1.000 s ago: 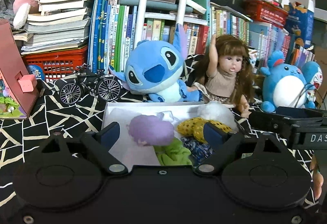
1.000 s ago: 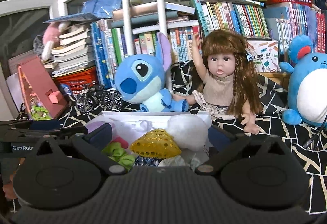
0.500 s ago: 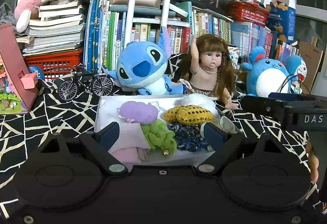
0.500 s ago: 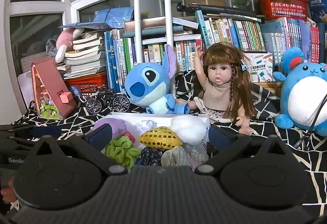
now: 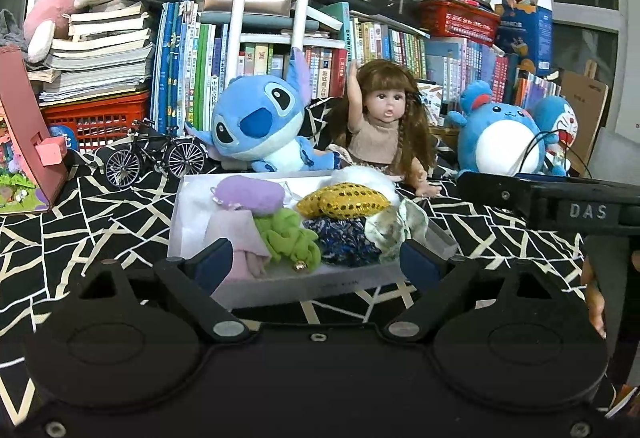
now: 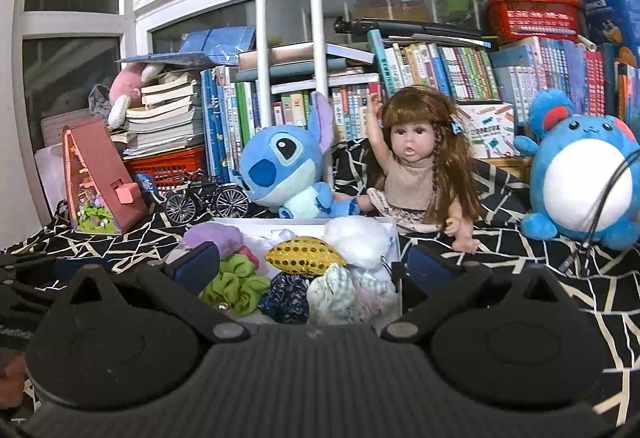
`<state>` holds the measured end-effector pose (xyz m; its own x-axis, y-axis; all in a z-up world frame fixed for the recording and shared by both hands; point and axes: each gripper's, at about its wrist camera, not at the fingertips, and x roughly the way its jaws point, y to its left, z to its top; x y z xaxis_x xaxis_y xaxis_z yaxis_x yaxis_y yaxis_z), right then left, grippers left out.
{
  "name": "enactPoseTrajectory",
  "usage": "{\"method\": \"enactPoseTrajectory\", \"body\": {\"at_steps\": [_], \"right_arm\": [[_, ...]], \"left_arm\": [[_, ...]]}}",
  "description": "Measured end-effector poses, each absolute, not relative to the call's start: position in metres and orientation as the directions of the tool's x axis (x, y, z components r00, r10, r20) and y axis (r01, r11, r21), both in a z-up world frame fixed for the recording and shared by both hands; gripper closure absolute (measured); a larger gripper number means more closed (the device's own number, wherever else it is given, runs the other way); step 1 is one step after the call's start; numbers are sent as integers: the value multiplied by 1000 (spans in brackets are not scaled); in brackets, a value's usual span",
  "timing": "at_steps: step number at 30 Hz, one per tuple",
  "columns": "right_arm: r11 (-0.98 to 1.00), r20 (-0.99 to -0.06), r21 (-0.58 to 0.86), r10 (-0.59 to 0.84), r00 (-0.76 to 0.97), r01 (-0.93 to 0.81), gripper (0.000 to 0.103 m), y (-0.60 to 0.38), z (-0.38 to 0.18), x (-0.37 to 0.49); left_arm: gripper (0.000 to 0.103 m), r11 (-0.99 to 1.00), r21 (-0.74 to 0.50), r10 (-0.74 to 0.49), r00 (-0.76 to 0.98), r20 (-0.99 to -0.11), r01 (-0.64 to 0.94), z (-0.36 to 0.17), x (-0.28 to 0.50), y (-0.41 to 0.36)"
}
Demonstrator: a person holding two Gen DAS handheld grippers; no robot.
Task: Organize soft objects
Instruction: 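Withdraw both open tools from the box back toward the bedspread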
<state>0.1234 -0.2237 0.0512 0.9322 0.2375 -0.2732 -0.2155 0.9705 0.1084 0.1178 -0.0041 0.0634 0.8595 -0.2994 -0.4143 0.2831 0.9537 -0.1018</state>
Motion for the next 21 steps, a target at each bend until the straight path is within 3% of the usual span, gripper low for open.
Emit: {"method": "enactPoseTrajectory", "body": {"at_steps": [21], "right_arm": [[976,-305,164,185,934,-140,0,-244,5,92]], "left_arm": [[9,951,-125,-308,859,-410,281,26,76,-4]]}}
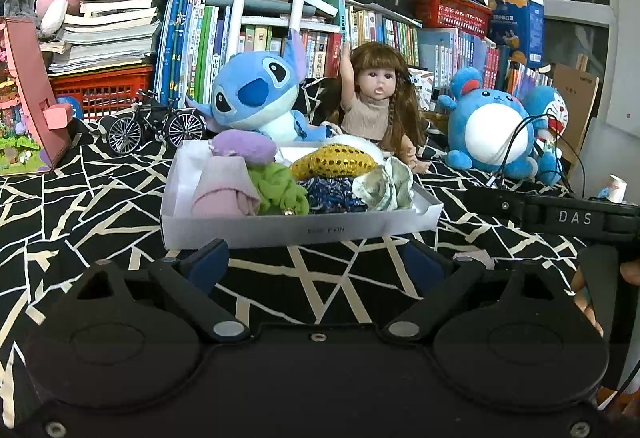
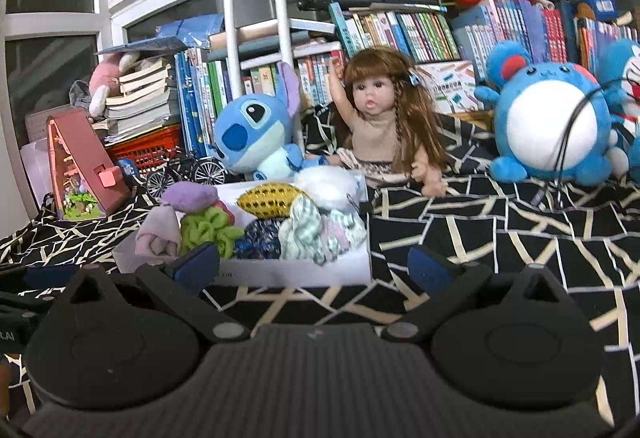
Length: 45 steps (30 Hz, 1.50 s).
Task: Organize soft objects
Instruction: 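Withdraw both open tools from the box back toward the bedspread, then move the right tool to the pink checked pouch and grasp it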
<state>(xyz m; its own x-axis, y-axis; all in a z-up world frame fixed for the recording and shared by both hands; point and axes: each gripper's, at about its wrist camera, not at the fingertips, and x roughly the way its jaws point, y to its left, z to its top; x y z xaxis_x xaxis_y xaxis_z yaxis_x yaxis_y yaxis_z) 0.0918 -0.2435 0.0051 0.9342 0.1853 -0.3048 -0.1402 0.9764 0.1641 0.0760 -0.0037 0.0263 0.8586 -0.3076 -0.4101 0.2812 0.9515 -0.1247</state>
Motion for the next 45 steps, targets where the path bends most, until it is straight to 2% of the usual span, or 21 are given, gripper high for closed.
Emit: {"method": "enactPoseTrajectory", "body": {"at_steps": [15,34,45], "right_arm": [[978,-353,182,162,921,-102,0,-254,-21,77],[994,-448,75,99,889,-73,0,-245,-41,73],[997,-545,51,79,835,-60,0,-239,-39,111]], "left_arm": [[6,955,-156,-295,851,-434,251,7,63,2],[7,968,-114,-252,858,-448,225,-9,44,-1],[19,977,-137,-211,830,-517,163,-16,59,6]]}}
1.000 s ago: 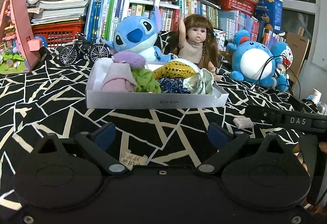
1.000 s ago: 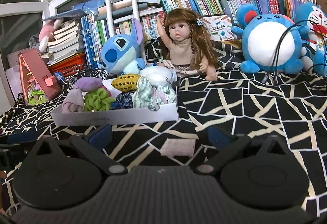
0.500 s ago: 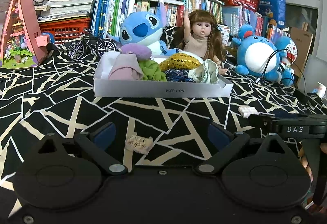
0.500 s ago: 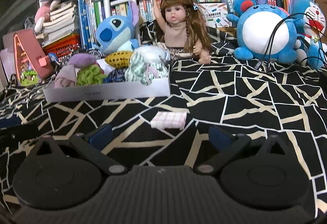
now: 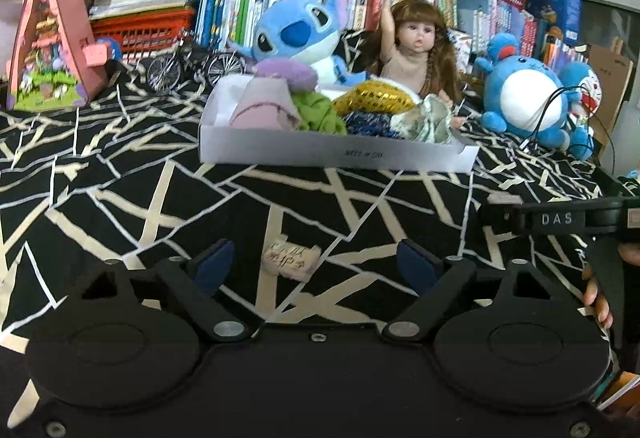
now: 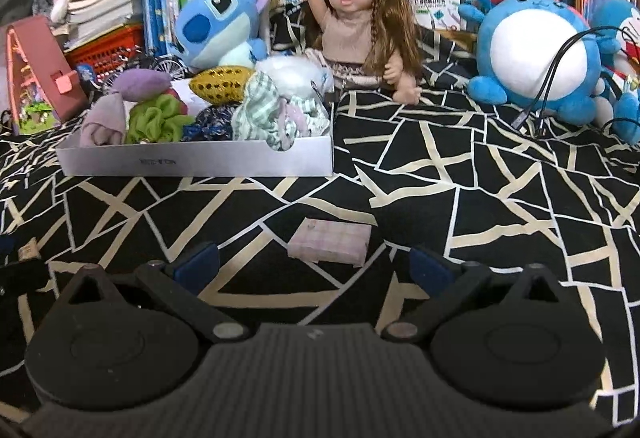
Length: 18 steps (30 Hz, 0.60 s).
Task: Organize soft objects
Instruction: 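Move the right tool to the pink checked pouch and grasp it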
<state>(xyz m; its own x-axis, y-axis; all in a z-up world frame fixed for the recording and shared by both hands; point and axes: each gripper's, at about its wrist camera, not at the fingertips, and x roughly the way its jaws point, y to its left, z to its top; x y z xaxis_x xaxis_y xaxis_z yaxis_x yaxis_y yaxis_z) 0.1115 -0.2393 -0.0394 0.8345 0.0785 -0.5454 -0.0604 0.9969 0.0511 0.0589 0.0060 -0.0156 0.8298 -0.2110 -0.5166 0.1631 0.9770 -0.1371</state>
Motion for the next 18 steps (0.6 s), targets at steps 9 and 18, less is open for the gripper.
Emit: {"method": "enactPoseTrajectory", "body": {"at_steps": [9,18], "right_arm": [[999,-581,18,48,812,-46,0,-234,-42,122],[998,-583,27,55,811,-48,0,-235,-42,123]], "left_arm": [[22,979,-120,-203,827,-524,164,-19,63,8],[27,982,-95,-188,833,-520,163,-20,61,6]]}}
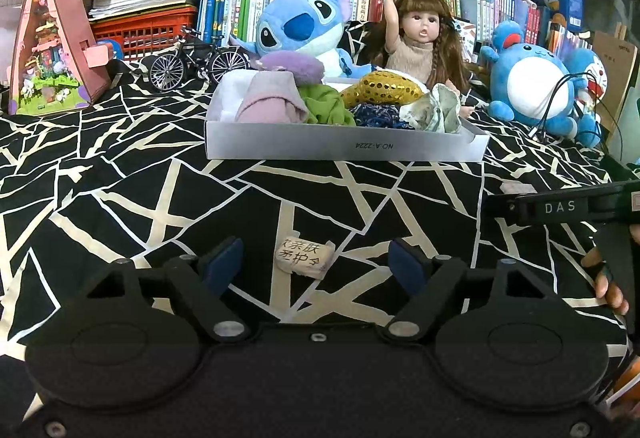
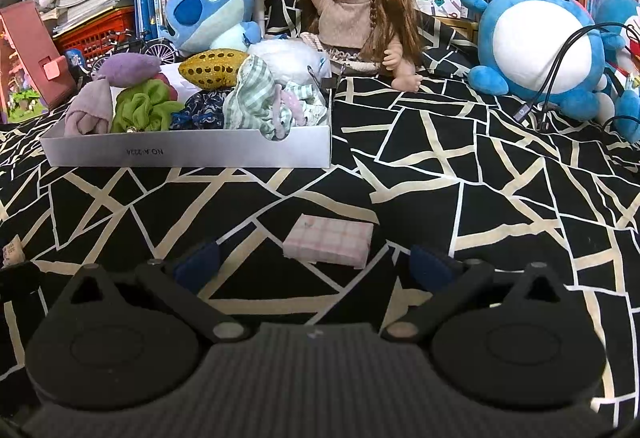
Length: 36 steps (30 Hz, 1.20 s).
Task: Organize soft objects
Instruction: 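Move the right tool to the pink checked pouch and grasp it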
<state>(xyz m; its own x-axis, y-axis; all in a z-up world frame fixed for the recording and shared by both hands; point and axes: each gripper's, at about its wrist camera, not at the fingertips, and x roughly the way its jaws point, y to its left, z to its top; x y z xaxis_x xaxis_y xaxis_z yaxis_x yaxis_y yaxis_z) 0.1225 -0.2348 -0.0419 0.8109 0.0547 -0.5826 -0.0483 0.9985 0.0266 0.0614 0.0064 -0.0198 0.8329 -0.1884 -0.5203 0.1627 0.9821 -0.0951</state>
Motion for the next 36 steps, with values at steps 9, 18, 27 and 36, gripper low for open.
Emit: {"method": "enactPoseTrajectory", "body": {"at_steps": [9,18,27,36], "right_arm": [[998,-583,26,55,811,-49,0,-235,-42,122],[999,-580,28,51,813,-43,0,-234,-42,122],[999,-557,40,51,829,-34,16,-235,-38,120],[999,-539,47,33,842,-9,53,-236,-33,119]], "left_arm": [[42,985,-69,-170,839,-517,156,-20,62,8],[70,989,-52,-146,843,-518,139,-18,62,13],[76,990,-53,-139,844,-518,130,-16,62,13],[76,991,-59,-133,847,-515,120,-12,62,13]]}}
